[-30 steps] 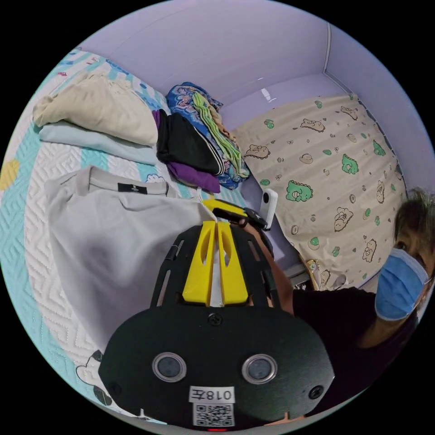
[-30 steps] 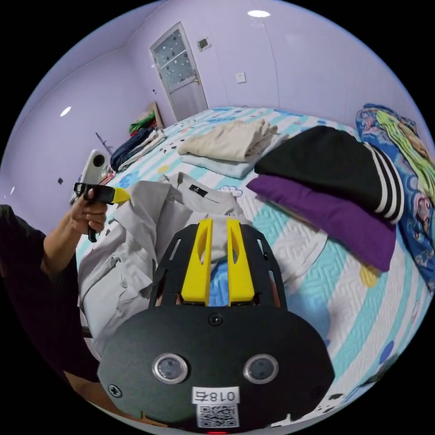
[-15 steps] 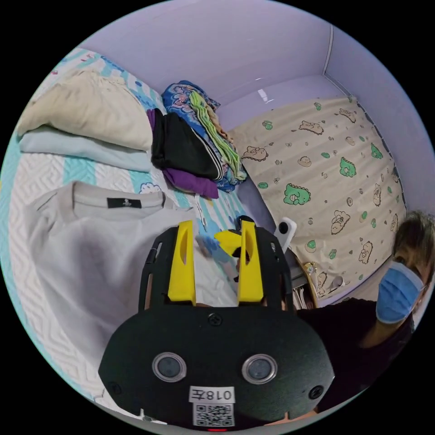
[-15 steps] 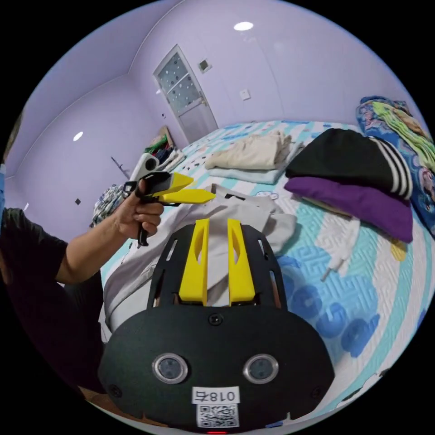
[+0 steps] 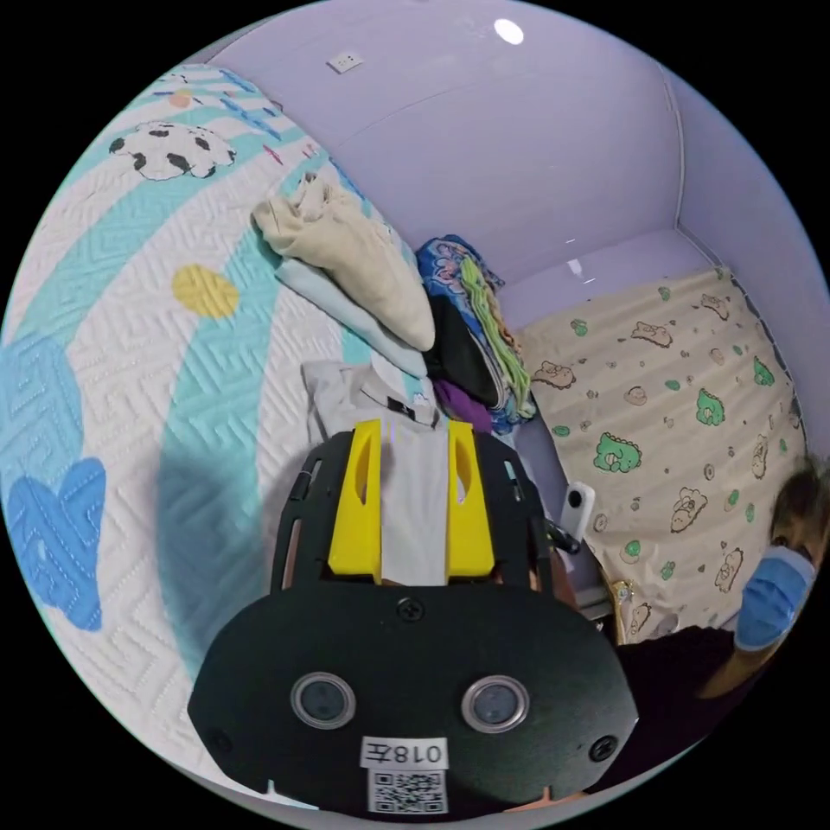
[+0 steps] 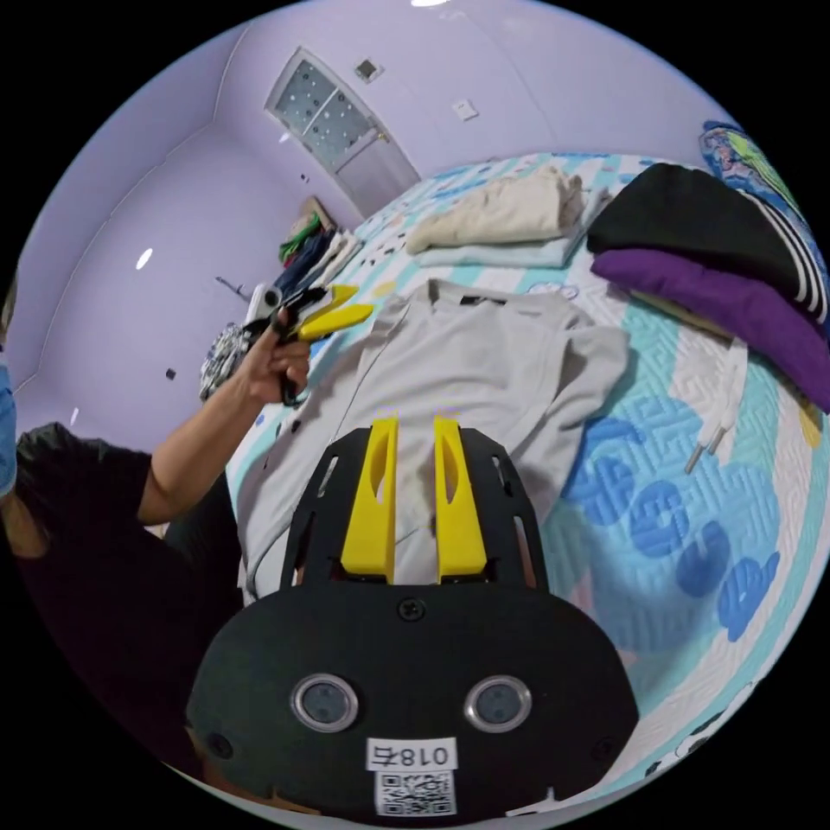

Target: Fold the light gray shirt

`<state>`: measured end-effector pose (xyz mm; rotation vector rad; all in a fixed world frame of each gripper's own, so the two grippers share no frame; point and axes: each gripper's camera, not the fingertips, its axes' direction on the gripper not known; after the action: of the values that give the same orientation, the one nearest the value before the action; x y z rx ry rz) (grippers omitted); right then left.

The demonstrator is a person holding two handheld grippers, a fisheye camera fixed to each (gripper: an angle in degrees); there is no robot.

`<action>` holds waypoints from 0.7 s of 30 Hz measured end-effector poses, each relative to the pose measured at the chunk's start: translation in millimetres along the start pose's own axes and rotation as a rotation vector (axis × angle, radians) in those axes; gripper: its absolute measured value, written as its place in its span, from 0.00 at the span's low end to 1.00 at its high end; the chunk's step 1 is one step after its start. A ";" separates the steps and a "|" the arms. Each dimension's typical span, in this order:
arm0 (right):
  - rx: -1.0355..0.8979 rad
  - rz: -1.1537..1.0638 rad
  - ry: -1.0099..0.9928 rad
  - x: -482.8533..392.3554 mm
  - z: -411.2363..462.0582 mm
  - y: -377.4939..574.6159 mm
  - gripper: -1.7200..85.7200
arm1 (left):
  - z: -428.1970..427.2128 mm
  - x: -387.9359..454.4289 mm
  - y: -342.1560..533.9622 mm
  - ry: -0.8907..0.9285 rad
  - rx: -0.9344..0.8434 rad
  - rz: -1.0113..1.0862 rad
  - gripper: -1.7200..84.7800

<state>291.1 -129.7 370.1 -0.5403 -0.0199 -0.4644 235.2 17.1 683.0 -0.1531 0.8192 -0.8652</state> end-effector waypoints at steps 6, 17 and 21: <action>0.095 0.044 -0.007 3.7 2.7 43.3 0.10 | -20.3 -3.2 19.9 0.084 0.012 -0.073 0.13; -0.025 0.118 -0.126 -45.6 -23.2 233.4 0.12 | -177.4 155.1 245.7 0.047 -0.440 0.297 0.14; -0.212 0.139 -0.093 -72.8 2.6 297.9 0.13 | -204.5 188.6 344.1 -0.041 -0.632 0.303 0.15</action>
<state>354.5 127.7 215.9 -0.7658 -0.0223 -0.3063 375.3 146.3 283.7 -0.5831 1.0263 -0.2956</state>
